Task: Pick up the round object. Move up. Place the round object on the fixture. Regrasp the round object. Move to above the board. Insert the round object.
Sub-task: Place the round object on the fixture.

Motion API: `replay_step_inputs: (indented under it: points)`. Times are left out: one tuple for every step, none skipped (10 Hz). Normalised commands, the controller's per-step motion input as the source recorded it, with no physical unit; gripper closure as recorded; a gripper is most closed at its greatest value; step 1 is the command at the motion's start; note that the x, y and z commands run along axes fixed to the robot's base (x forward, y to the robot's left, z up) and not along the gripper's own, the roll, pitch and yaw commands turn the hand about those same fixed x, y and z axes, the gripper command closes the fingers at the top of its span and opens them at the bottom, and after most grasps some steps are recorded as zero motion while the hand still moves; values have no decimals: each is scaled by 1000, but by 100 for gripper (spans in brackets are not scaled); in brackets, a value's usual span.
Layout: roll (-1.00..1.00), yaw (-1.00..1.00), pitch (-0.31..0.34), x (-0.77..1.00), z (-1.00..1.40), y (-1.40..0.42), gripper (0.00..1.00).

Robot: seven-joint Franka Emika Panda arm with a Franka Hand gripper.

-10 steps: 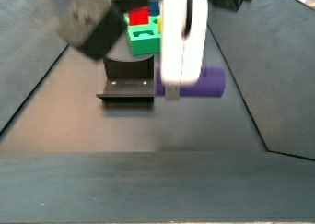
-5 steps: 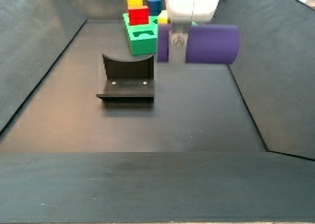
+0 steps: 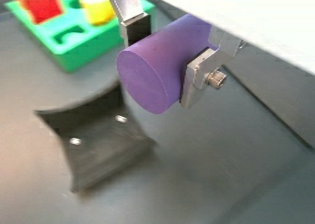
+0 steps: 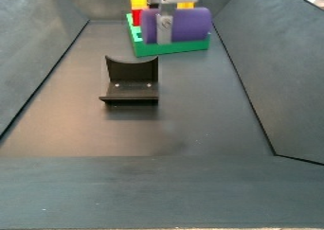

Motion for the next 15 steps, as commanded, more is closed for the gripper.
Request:
replay_step_inputs:
  points:
    - [-41, 1000, -38, 336, -58, -755, 100]
    - [-38, 1000, -37, 232, -45, -496, 100]
    - [-34, 1000, -37, 154, -32, -254, 100]
    - [-36, 1000, -39, 100, -24, -106, 100]
    - [-38, 1000, -40, 82, -24, -78, 100]
    - [-40, 1000, -41, 71, -25, -52, 100]
    - [-42, 1000, -42, 63, -27, -30, 100]
    - [-47, 1000, -45, 57, -28, -20, 100]
    - [-51, 1000, -47, 51, -29, -14, 100]
    - [-56, 1000, -51, 48, -29, -11, 100]
    - [-776, 1000, 131, 609, 115, 322, 100]
    - [-888, 1000, 165, 573, 98, 311, 100]
    - [-952, 1000, 210, 493, 60, 222, 100]
    - [-1000, 995, 271, 409, 42, 129, 100]
    - [-1000, 947, 327, 320, 31, 89, 100]
